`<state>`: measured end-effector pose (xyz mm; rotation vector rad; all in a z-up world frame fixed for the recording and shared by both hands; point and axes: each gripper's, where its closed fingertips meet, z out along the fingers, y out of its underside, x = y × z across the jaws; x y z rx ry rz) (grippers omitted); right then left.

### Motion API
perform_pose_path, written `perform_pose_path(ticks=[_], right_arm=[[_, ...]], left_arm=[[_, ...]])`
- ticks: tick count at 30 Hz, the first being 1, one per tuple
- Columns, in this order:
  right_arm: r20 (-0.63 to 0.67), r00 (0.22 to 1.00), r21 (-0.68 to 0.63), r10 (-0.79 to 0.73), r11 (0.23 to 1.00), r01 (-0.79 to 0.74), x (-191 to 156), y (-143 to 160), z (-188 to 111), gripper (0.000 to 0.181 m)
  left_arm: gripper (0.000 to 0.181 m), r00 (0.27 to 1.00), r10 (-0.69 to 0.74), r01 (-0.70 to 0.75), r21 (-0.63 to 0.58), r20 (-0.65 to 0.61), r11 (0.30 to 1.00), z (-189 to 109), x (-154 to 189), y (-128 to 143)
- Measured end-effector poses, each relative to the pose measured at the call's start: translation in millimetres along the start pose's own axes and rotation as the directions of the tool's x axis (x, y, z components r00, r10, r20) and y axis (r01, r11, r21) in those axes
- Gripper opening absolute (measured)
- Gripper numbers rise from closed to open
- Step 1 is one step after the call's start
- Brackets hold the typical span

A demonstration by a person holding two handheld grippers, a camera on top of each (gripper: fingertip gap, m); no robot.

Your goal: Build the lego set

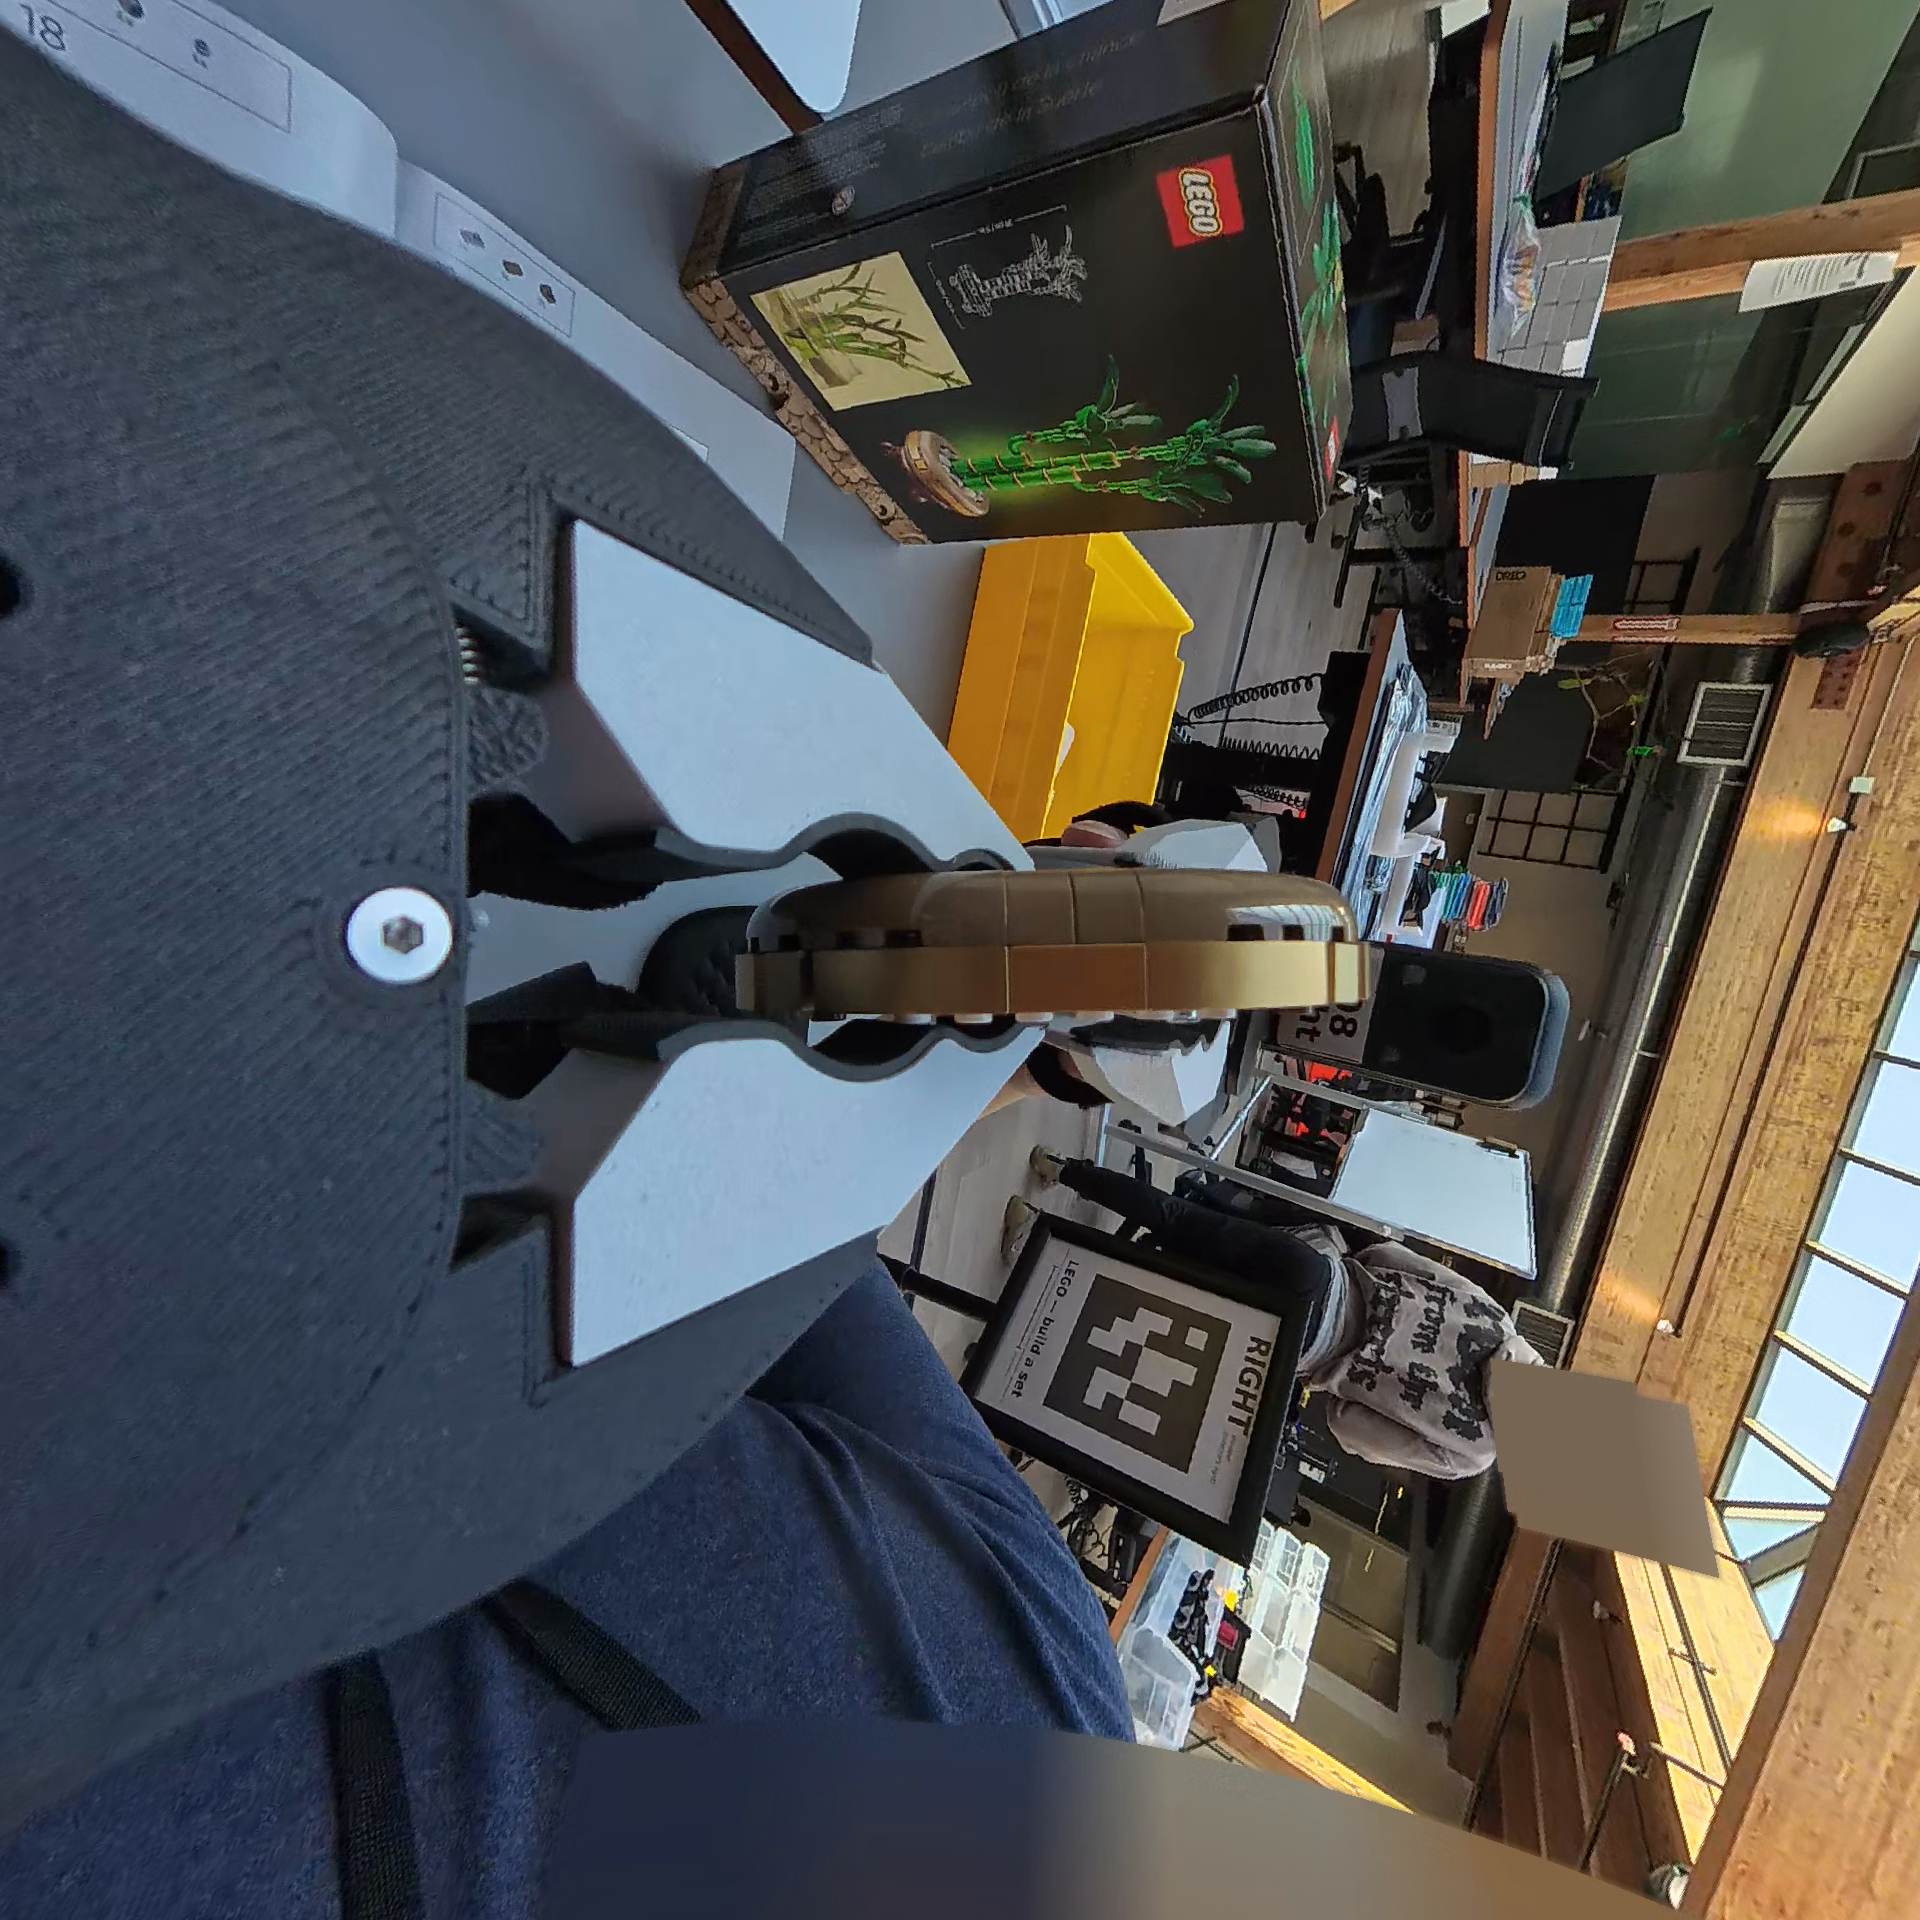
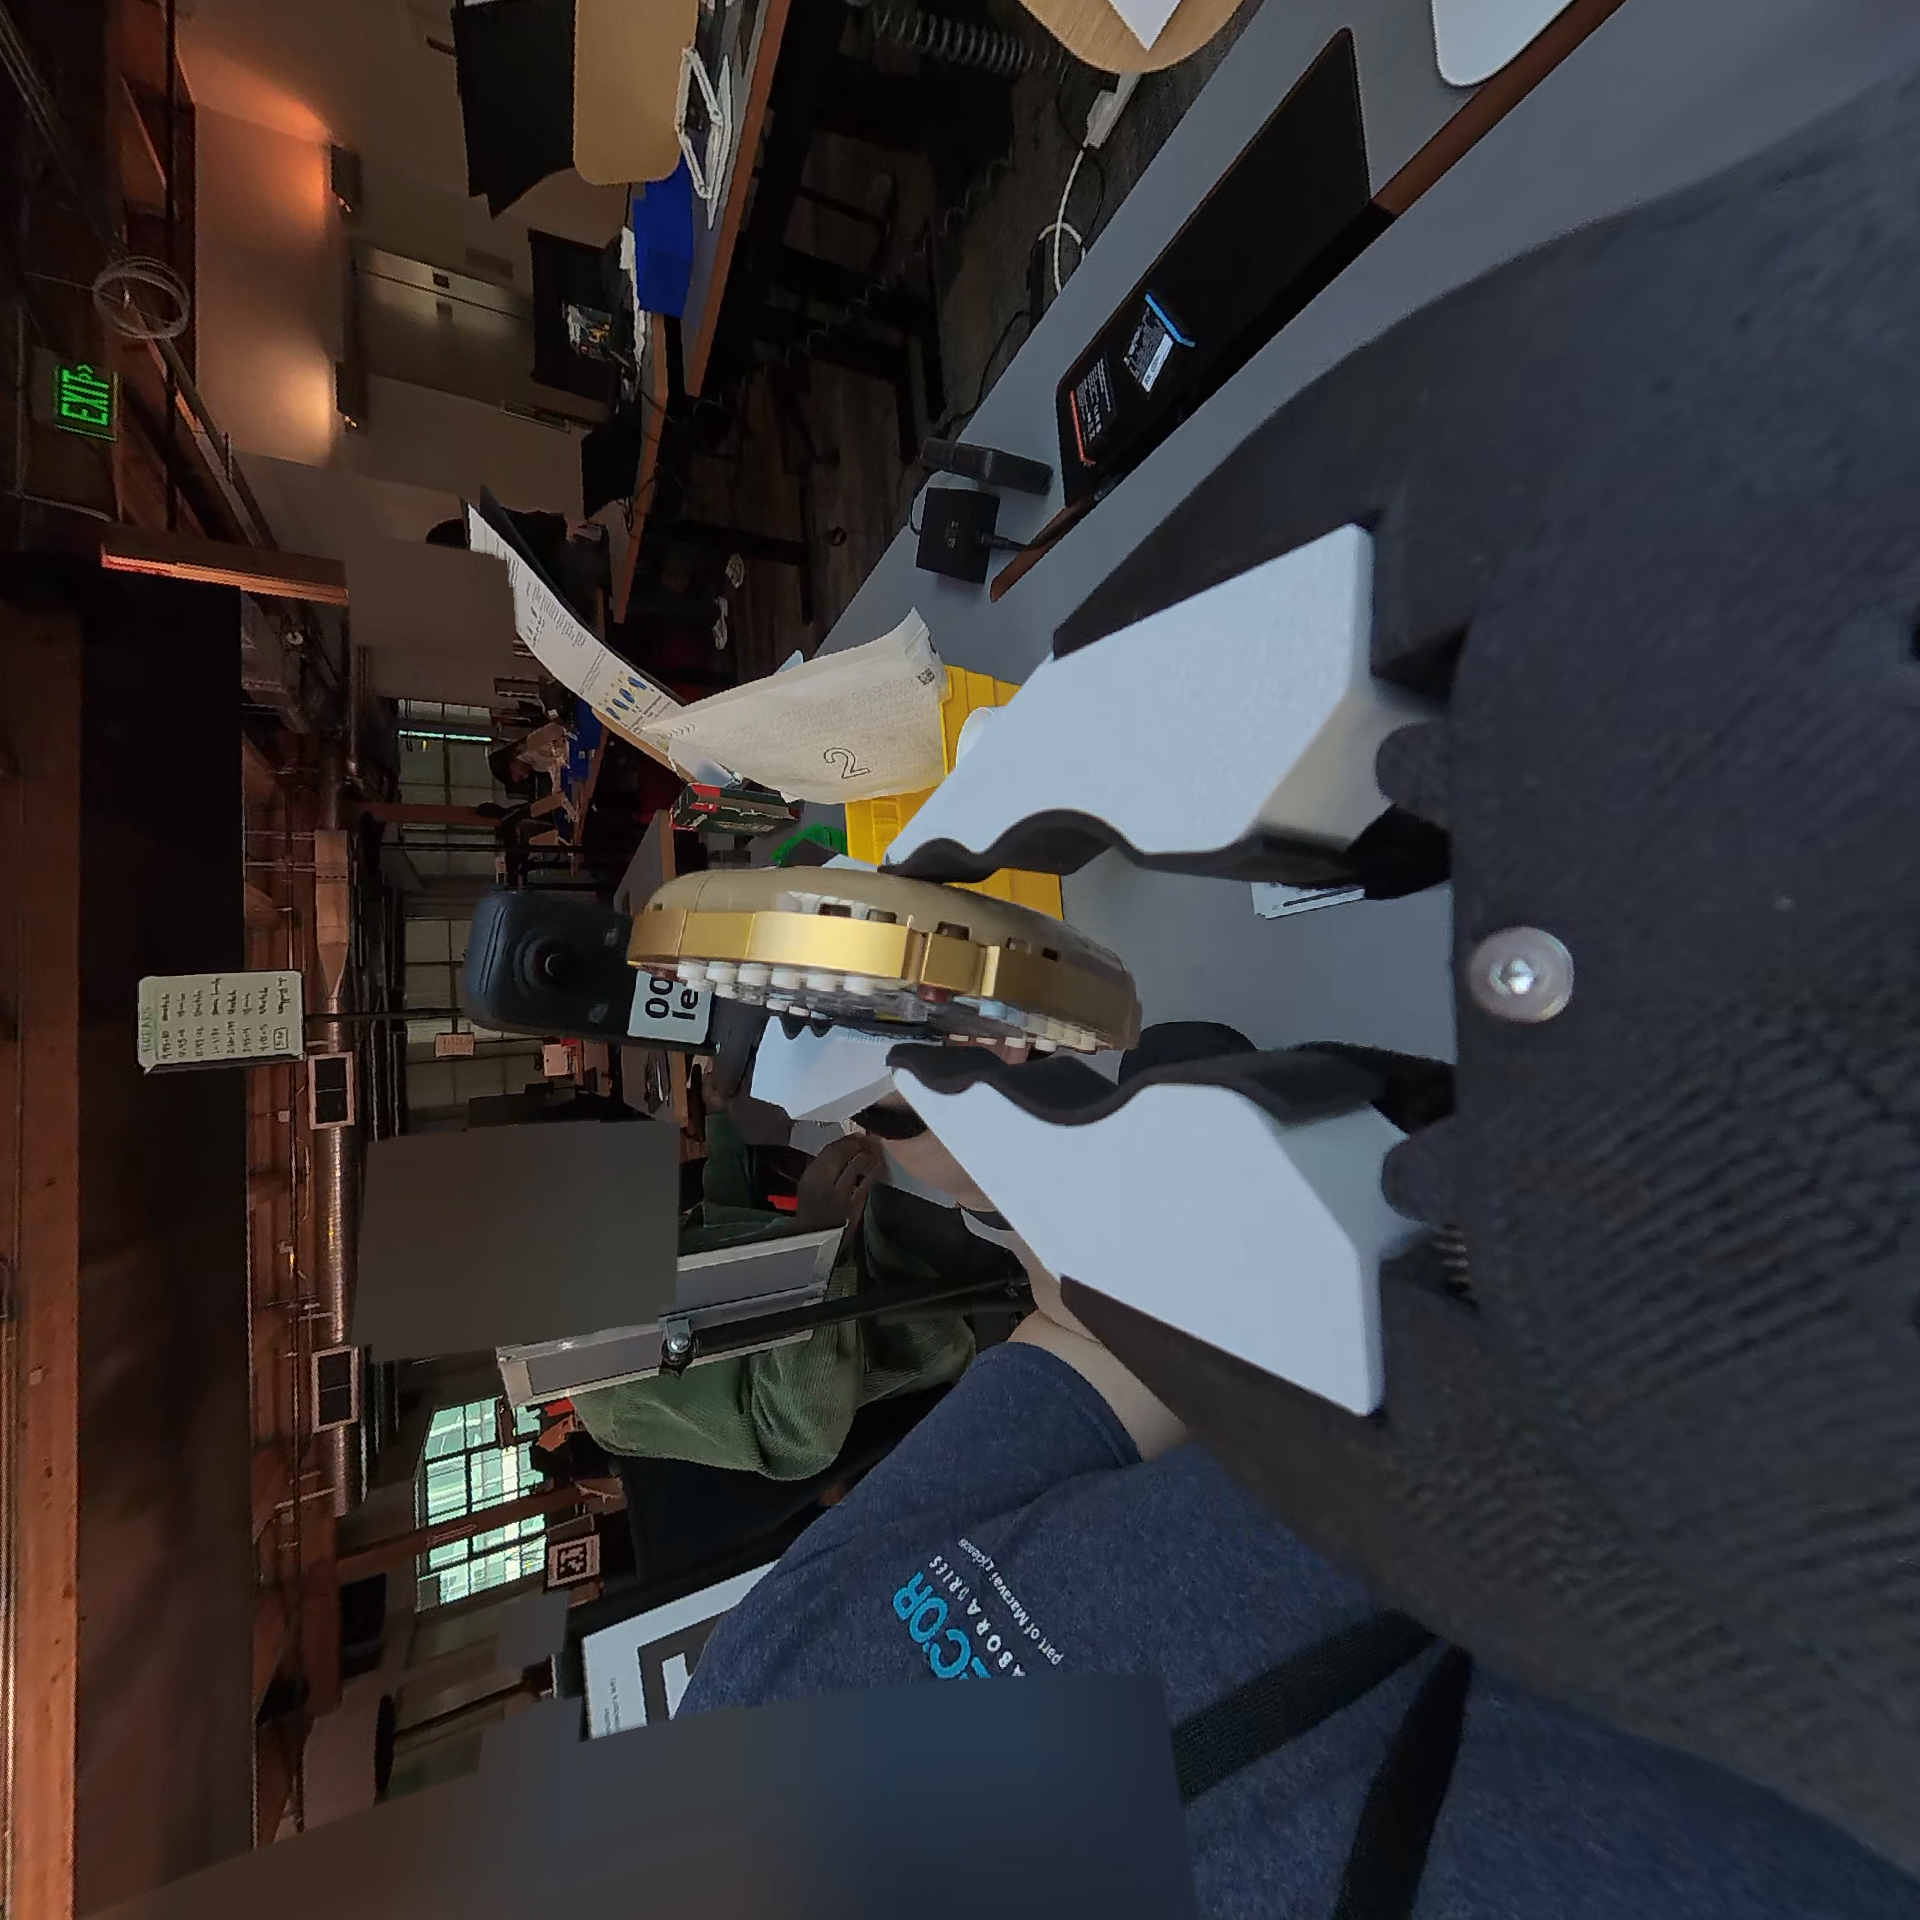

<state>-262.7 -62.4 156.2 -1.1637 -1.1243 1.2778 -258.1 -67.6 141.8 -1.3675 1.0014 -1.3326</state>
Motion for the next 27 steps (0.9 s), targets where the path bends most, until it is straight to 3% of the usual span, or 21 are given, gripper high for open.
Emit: perform_pose_path(ticks=[12,19,23,27], right_arm=[[-0.014,1.000,-0.021,0.018,1.000,-0.018,8,6,-3,0.024],[0.022,0.994,-0.022,0.108,0.994,-0.107,11,10,-2,0.024],[0.082,0.990,-0.035,0.111,0.993,-0.109,2,10,-3,0.046],[0.028,0.997,-0.085,0.069,0.994,-0.066,6,15,-7,0.026]], left_arm=[[0.019,0.999,0.015,-0.015,-0.014,0.029,1.000,2,-5,4],[0.019,0.999,-0.020,0.020,-0.024,0.032,1.000,2,-10,7],[0.020,0.998,-0.056,0.056,-0.010,0.018,0.998,1,-12,7],[0.019,0.999,-0.052,0.052,-0.030,0.002,0.998,4,-7,9]])
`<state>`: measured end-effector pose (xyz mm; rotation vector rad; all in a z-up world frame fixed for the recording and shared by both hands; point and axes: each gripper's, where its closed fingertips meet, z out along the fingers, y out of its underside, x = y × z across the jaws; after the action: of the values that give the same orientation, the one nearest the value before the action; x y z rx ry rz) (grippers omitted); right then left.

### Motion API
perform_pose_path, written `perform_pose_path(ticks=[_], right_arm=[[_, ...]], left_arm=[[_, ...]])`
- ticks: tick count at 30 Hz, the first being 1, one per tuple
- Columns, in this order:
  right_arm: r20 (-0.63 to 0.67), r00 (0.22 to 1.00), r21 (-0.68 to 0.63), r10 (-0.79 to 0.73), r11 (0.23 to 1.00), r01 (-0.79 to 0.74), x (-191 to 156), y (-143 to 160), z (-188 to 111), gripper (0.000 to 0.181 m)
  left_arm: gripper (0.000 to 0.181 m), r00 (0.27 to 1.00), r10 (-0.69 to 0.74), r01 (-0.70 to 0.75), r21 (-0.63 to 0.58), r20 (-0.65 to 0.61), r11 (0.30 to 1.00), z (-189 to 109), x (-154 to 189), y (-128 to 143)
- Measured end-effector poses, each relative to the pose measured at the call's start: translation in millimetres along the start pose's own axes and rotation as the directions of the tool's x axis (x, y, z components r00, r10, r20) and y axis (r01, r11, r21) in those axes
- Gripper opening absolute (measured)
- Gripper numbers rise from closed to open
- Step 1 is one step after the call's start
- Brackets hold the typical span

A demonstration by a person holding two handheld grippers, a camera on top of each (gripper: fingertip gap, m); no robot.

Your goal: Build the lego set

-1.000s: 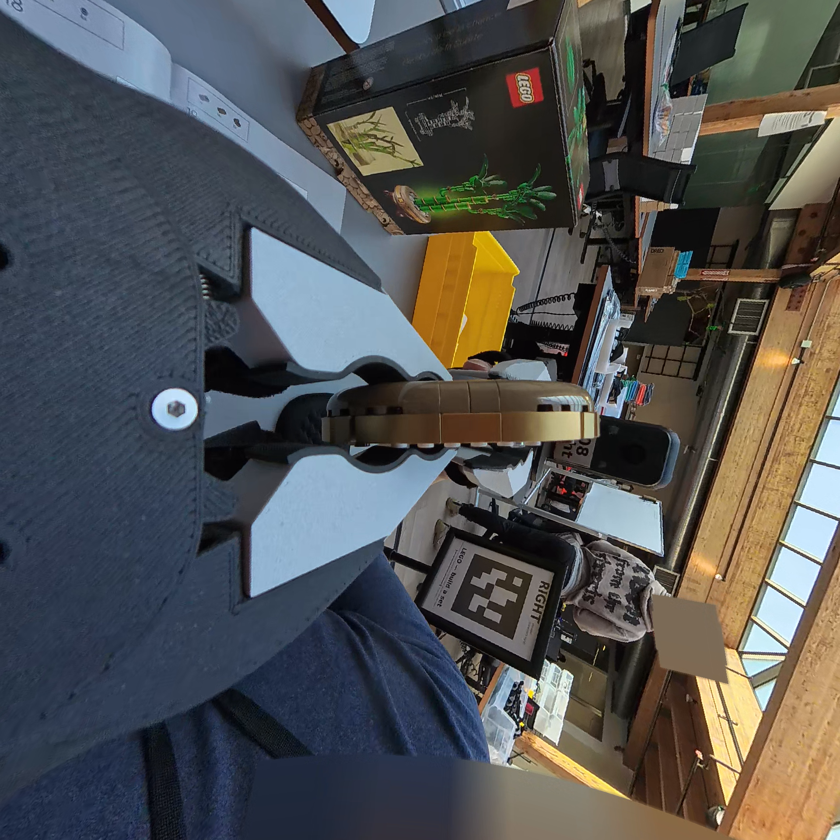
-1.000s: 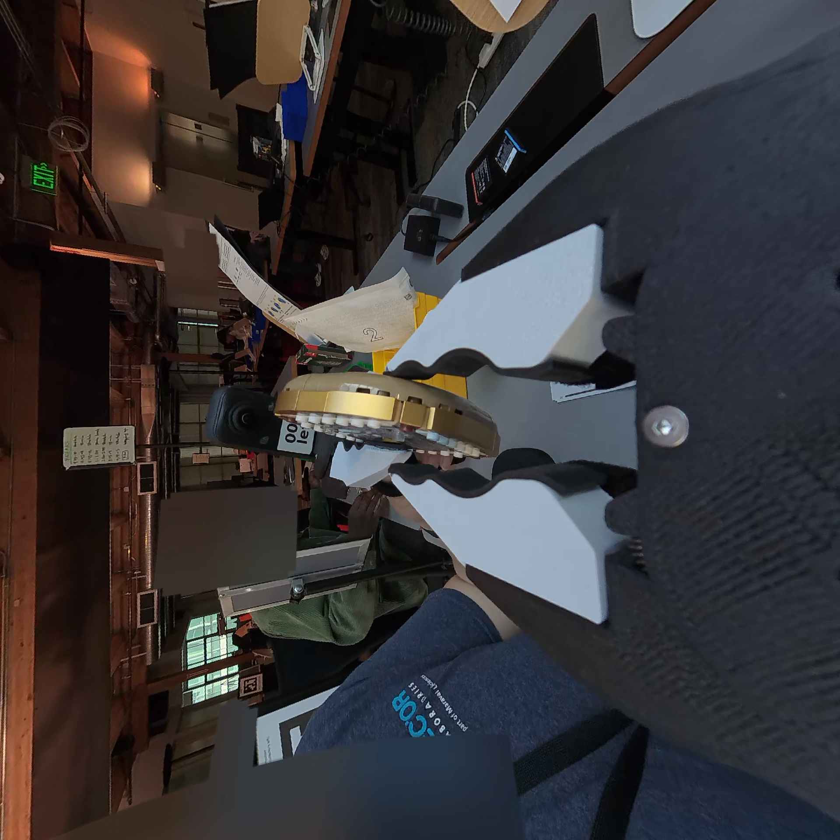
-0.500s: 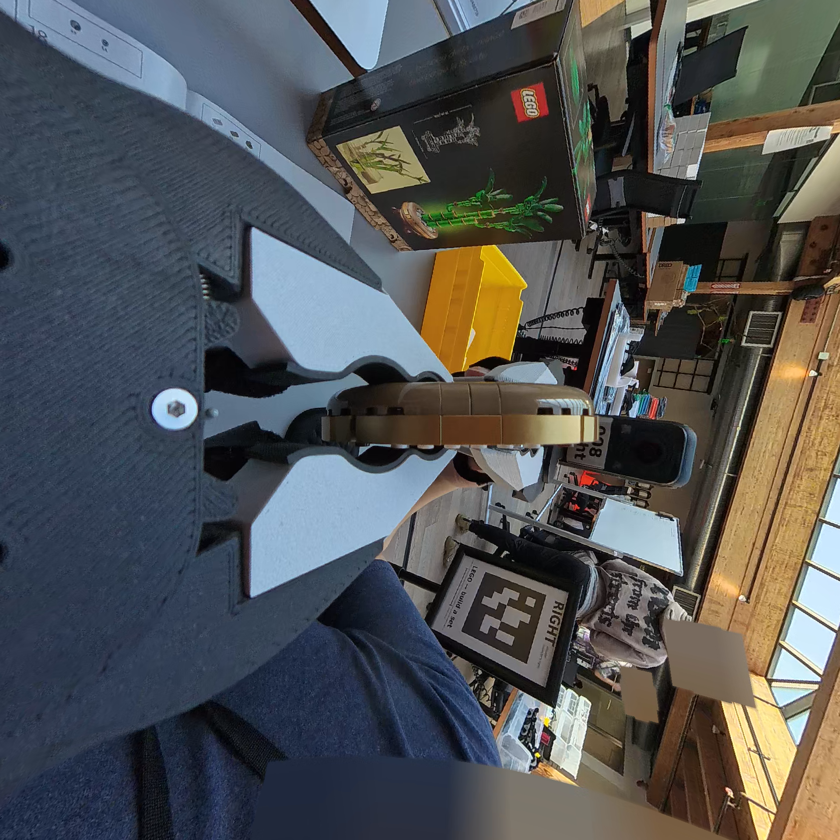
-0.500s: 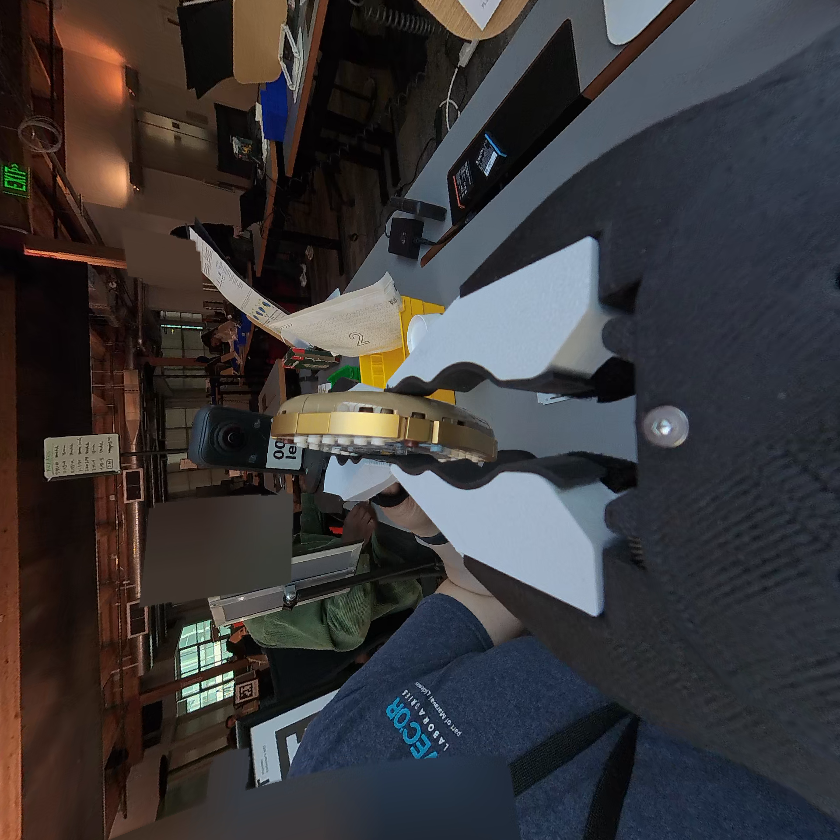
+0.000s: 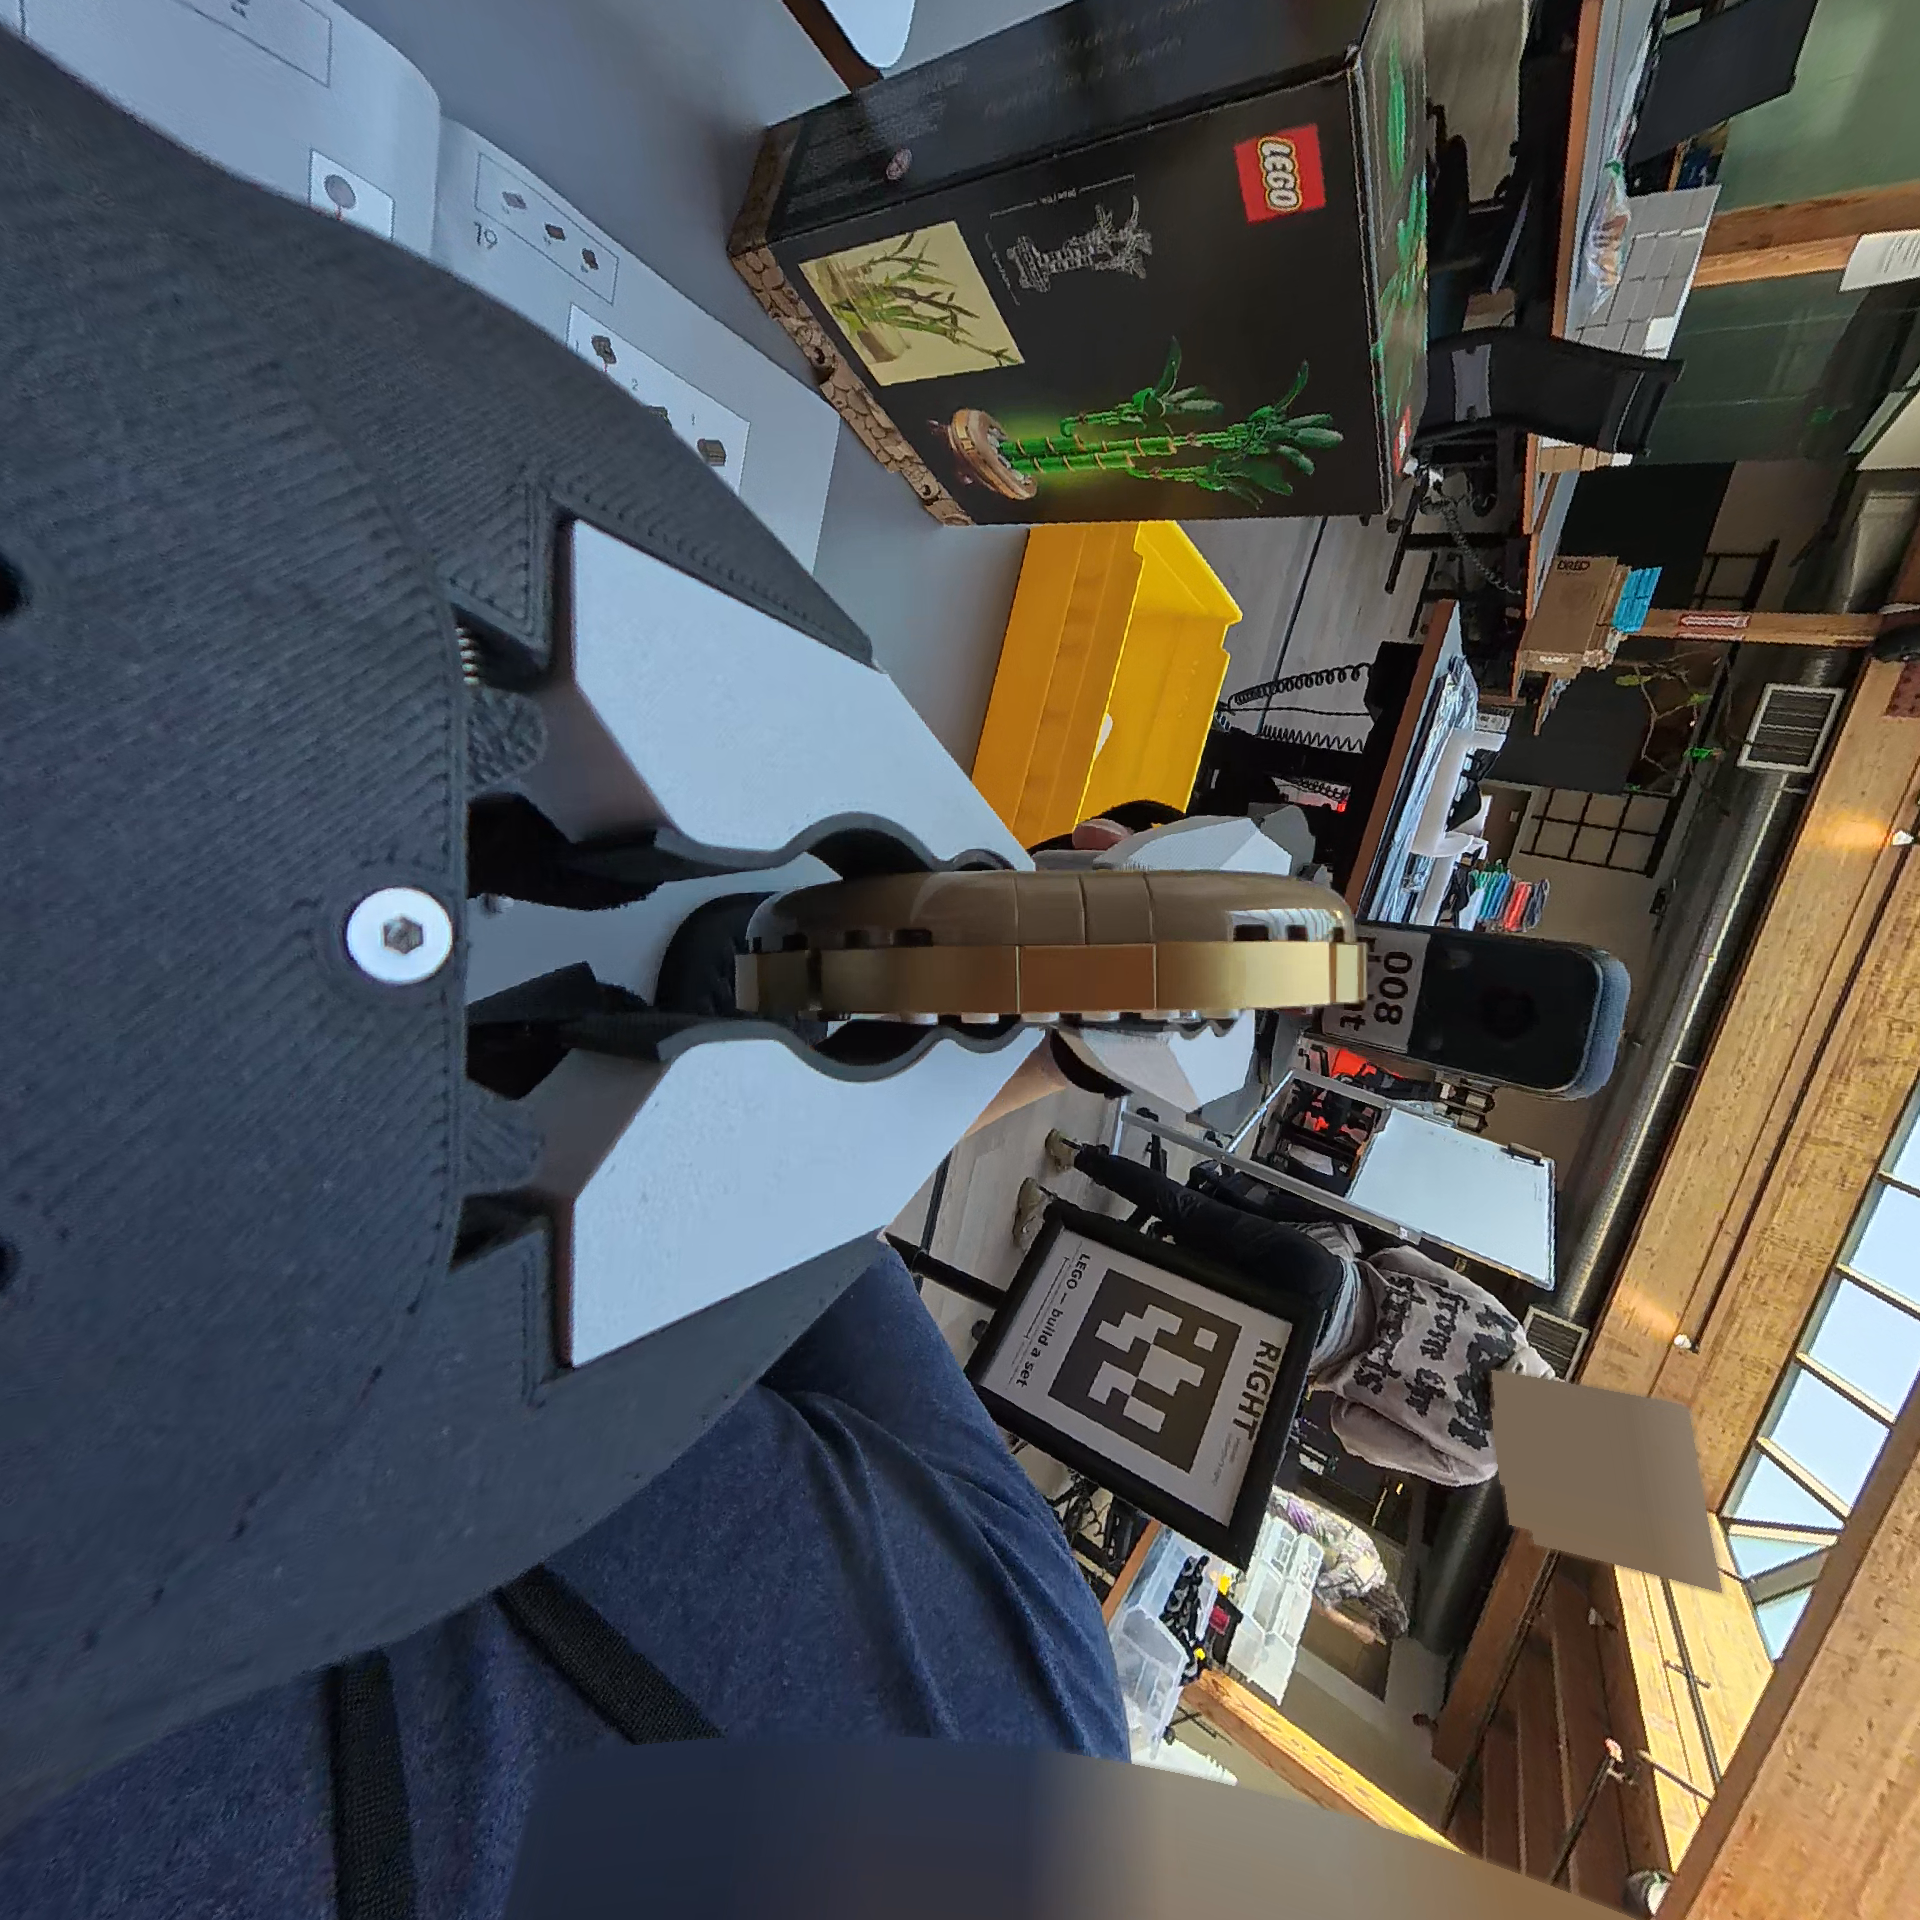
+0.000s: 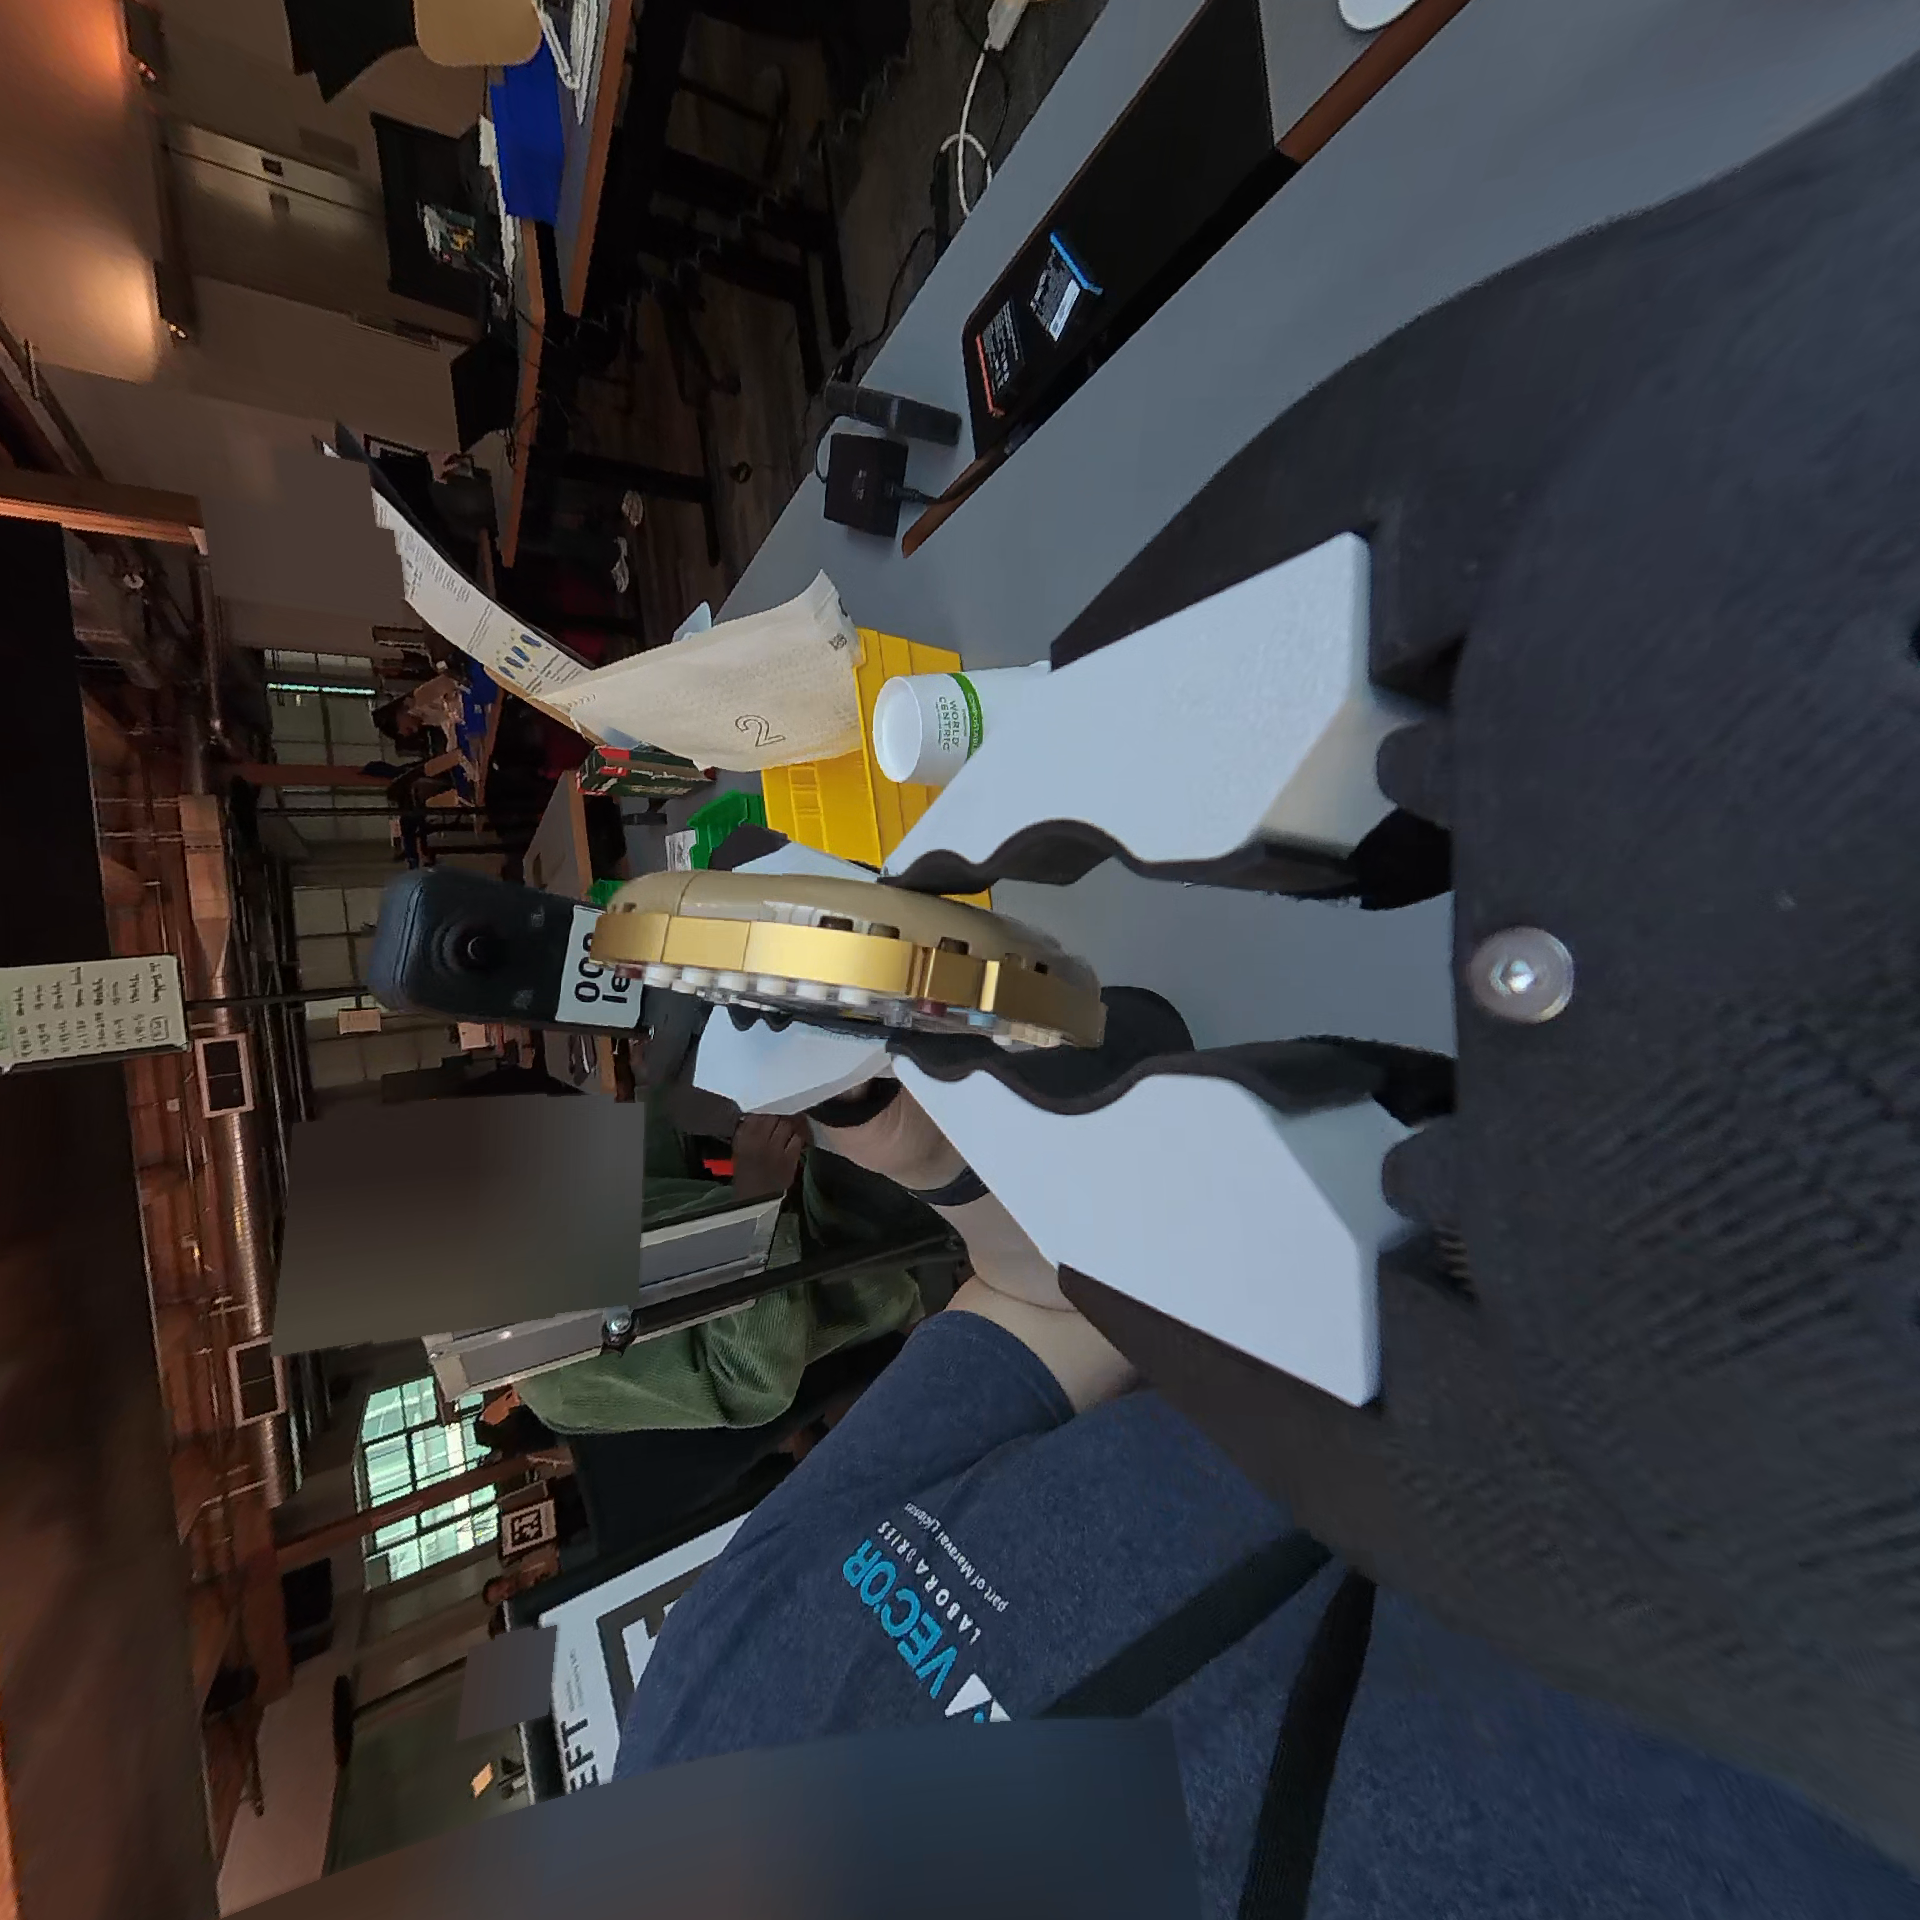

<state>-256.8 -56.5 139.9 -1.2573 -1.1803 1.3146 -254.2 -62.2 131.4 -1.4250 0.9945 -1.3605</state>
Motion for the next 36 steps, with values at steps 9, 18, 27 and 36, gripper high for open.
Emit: perform_pose_path(ticks=[9,18,27,36], right_arm=[[0.006,1.000,-0.011,0.000,1.000,0.000,-6,-2,-2,0.038],[0.011,0.999,0.014,0.036,0.999,-0.036,-1,-3,-4,0.026],[0.013,0.999,0.017,0.042,0.999,-0.042,2,-3,-5,0.022],[0.024,0.998,0.025,0.052,0.998,-0.052,1,-3,-2,0.025]], left_arm=[[0.019,0.998,0.048,-0.048,-0.003,0.040,0.999,2,2,-1],[0.019,0.997,0.057,-0.056,-0.009,0.050,0.998,3,1,0],[0.019,0.998,0.046,-0.046,-0.008,0.048,0.999,4,-1,1],[0.019,0.998,0.042,-0.042,-0.011,0.056,0.999,1,0,0]])
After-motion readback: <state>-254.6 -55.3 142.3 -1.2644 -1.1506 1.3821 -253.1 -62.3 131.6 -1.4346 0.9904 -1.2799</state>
